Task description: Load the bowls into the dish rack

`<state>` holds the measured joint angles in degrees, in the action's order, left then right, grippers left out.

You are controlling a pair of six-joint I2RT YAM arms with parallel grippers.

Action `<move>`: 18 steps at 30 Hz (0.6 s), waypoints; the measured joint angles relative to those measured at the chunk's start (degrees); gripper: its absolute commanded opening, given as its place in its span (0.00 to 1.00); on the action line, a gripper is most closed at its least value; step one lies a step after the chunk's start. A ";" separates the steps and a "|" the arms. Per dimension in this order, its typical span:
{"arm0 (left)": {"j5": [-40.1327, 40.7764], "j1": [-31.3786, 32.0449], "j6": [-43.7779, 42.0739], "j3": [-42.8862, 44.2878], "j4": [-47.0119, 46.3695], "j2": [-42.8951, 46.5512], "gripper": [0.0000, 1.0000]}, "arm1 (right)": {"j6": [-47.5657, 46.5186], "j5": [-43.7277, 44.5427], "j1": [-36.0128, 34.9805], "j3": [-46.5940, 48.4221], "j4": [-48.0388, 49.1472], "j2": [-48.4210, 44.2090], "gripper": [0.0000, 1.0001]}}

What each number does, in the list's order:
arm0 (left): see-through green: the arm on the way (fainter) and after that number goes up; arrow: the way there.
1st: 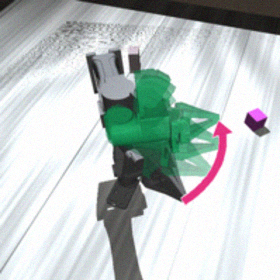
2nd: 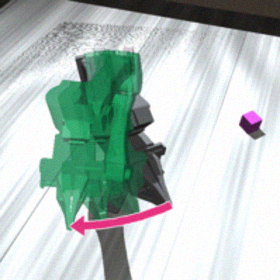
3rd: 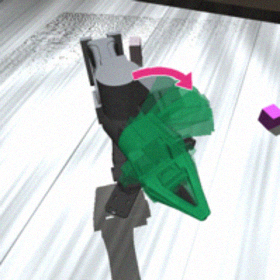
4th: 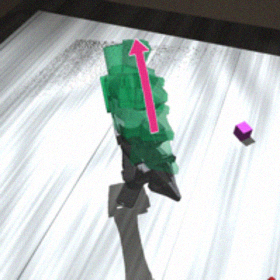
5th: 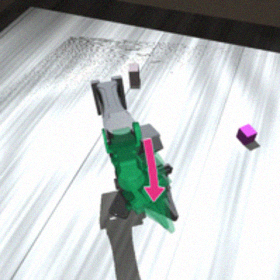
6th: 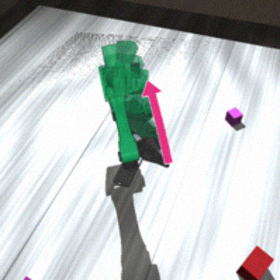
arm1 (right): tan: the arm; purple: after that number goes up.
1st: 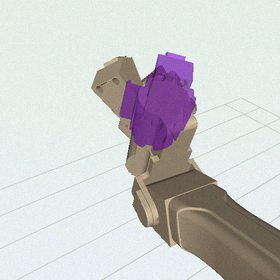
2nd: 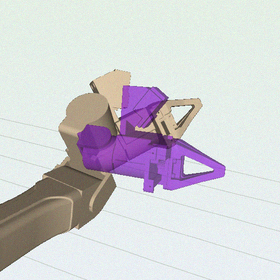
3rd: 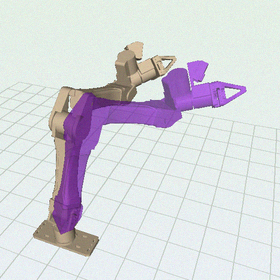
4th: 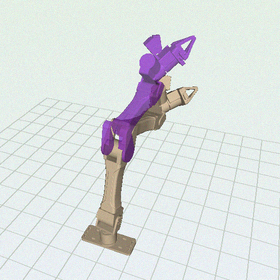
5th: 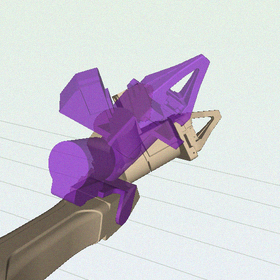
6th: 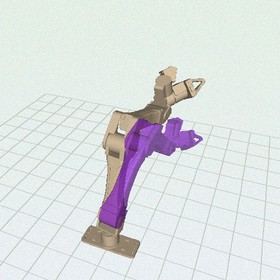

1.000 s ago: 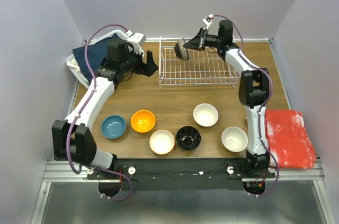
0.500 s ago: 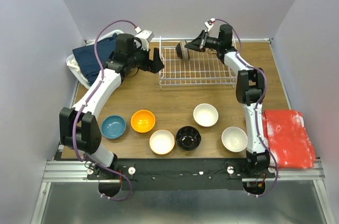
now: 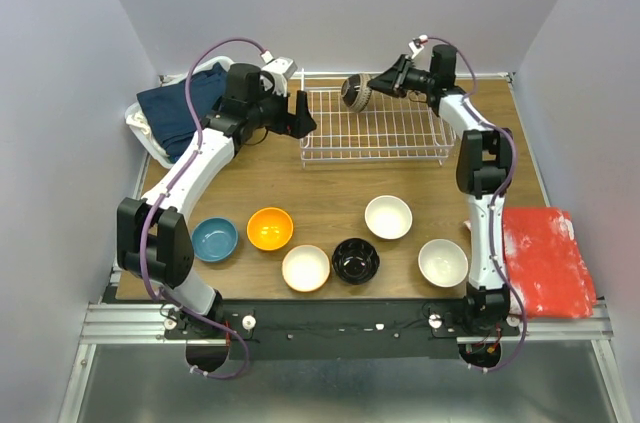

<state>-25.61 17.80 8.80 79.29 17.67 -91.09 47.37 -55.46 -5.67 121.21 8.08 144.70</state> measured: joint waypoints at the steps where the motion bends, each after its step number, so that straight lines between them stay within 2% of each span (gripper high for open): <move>1: -0.02 0.02 0.35 0.00 -0.46 0.00 0.96 | -1.27 1.09 0.46 -0.42 -1.73 -0.44 0.38; 11: -1.09 0.33 2.32 -2.14 -5.62 0.04 0.97 | -12.85 10.21 2.47 -3.04 -17.46 -5.03 0.46; 18: -0.96 0.76 1.64 -4.85 -7.06 1.14 0.97 | -20.24 17.64 2.12 -4.39 -25.49 -10.97 0.47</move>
<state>-26.57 18.57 10.44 74.43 10.61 -89.95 27.14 -37.82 -3.55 116.81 -17.41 133.73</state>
